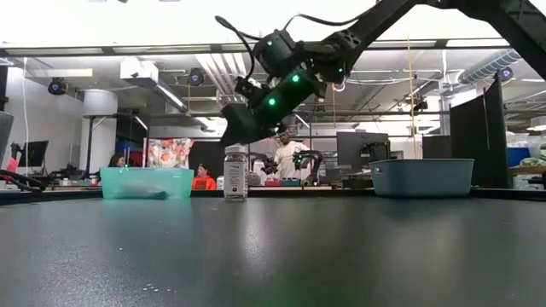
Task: Sort spices by type
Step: Put the white seasoning bottle into the white bin
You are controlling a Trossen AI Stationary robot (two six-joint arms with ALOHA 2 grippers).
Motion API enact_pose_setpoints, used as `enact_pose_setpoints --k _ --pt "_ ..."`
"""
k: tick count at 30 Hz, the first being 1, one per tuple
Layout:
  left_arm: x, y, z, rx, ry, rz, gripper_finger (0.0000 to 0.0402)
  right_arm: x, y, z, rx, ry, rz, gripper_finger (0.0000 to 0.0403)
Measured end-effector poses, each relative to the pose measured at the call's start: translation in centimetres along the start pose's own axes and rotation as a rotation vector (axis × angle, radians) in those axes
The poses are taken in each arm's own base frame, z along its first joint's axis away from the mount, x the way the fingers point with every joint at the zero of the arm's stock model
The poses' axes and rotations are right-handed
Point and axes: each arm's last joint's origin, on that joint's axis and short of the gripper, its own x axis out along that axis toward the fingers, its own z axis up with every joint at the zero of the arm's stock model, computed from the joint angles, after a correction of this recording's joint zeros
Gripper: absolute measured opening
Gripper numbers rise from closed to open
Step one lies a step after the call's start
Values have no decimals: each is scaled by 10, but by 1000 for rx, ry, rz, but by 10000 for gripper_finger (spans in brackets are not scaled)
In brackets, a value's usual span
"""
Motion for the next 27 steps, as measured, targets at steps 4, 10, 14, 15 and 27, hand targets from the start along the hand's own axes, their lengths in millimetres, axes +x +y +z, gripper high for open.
enact_pose_setpoints --k 4,10,14,15,27 --pt "1 -1 -1 27 9 -2 165 1 -11 0 39 -3 -31 375" --pt "1 -1 -1 50 10 -2 165 6 -26 -5 112 7 1 375" --pt "2 -2 -1 51 11 -2 165 11 -26 -13 123 28 29 375" --pt "2 -2 -1 52 12 -2 165 12 -25 -14 125 29 34 375" --pt "4 -4 -2 60 20 -4 165 23 -20 -26 123 43 60 365"
